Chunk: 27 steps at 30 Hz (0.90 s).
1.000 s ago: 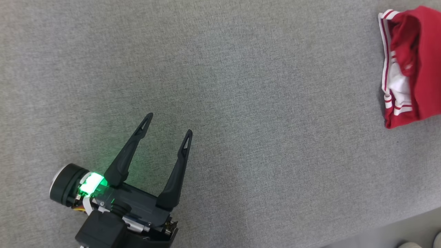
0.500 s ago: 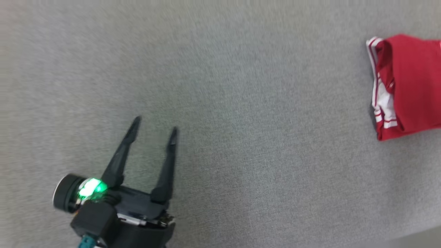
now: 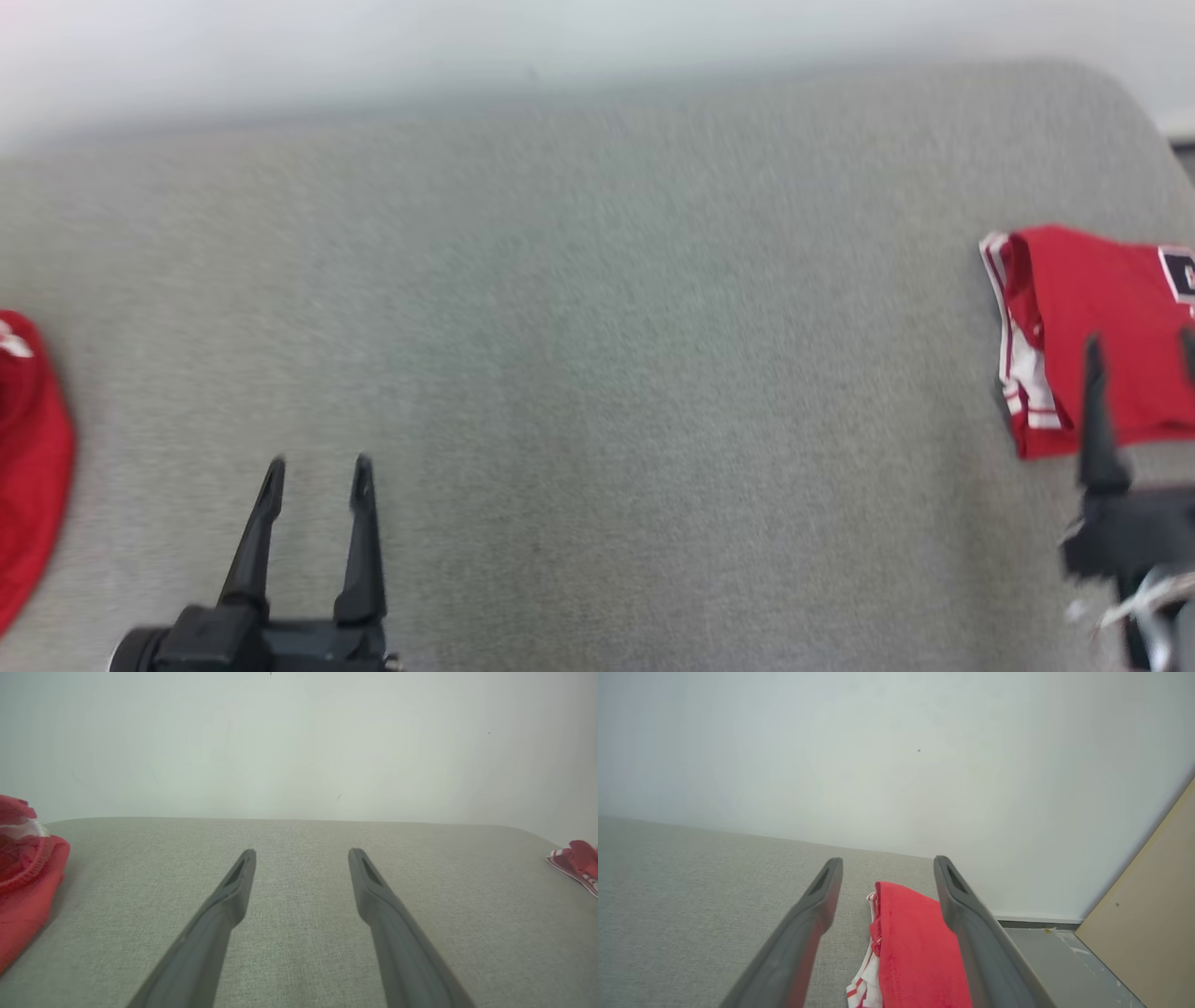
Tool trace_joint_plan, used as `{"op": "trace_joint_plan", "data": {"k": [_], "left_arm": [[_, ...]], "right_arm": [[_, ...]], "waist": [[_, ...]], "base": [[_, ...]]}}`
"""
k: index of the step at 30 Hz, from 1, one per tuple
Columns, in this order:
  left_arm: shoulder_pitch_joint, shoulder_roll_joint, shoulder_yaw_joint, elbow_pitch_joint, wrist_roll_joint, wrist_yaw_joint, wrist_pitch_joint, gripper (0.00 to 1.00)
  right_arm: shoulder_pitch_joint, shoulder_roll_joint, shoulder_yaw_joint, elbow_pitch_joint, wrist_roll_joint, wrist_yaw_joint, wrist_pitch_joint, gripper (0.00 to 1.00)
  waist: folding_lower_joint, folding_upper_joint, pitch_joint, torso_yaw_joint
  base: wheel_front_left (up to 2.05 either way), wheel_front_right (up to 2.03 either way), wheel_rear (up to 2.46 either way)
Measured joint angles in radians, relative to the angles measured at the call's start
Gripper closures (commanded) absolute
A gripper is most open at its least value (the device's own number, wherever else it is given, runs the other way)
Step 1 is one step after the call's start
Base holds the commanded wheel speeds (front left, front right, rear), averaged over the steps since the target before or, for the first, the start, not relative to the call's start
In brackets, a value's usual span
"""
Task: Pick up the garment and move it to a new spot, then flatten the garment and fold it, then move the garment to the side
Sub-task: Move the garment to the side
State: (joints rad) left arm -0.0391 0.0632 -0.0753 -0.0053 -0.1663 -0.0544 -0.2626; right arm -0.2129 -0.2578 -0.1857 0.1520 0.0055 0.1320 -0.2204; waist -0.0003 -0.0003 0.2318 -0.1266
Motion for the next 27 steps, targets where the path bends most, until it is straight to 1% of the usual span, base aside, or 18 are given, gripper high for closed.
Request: {"op": "trace_joint_plan", "data": {"k": [6,13,18,25,27], "left_arm": [[0.050,-0.007,0.056,0.049,-0.009,0.000,0.000,0.00],[0.099,-0.011,0.094,0.089,-0.001,-0.008,0.000,0.00],[0.121,-0.012,0.109,0.105,0.006,-0.017,0.000,0.00],[0.155,-0.012,0.121,0.158,0.002,-0.018,0.000,0.00],[0.157,-0.012,0.123,0.174,0.003,-0.024,0.000,0.00]], "right_arm": [[0.151,0.102,0.023,-0.090,0.046,0.000,-0.001,0.00],[0.262,0.175,0.060,-0.091,0.100,0.000,-0.018,0.00],[0.318,0.193,0.108,-0.068,0.118,0.000,-0.028,0.00],[0.365,0.205,0.117,-0.032,0.120,0.000,-0.037,0.00],[0.366,0.205,0.113,-0.025,0.119,0.000,-0.039,0.00]], "waist": [[-0.0001,0.0000,-0.091,0.040],[0.0000,0.0001,-0.178,0.071],[0.0000,0.0001,-0.225,0.088],[0.0001,0.0002,-0.269,0.114],[0.0002,0.0002,-0.276,0.117]], "base": [[0.00,0.00,0.00],[0.00,0.00,0.00],[0.00,0.00,0.00],[0.00,0.00,0.00],[0.00,0.00,0.00]]}}
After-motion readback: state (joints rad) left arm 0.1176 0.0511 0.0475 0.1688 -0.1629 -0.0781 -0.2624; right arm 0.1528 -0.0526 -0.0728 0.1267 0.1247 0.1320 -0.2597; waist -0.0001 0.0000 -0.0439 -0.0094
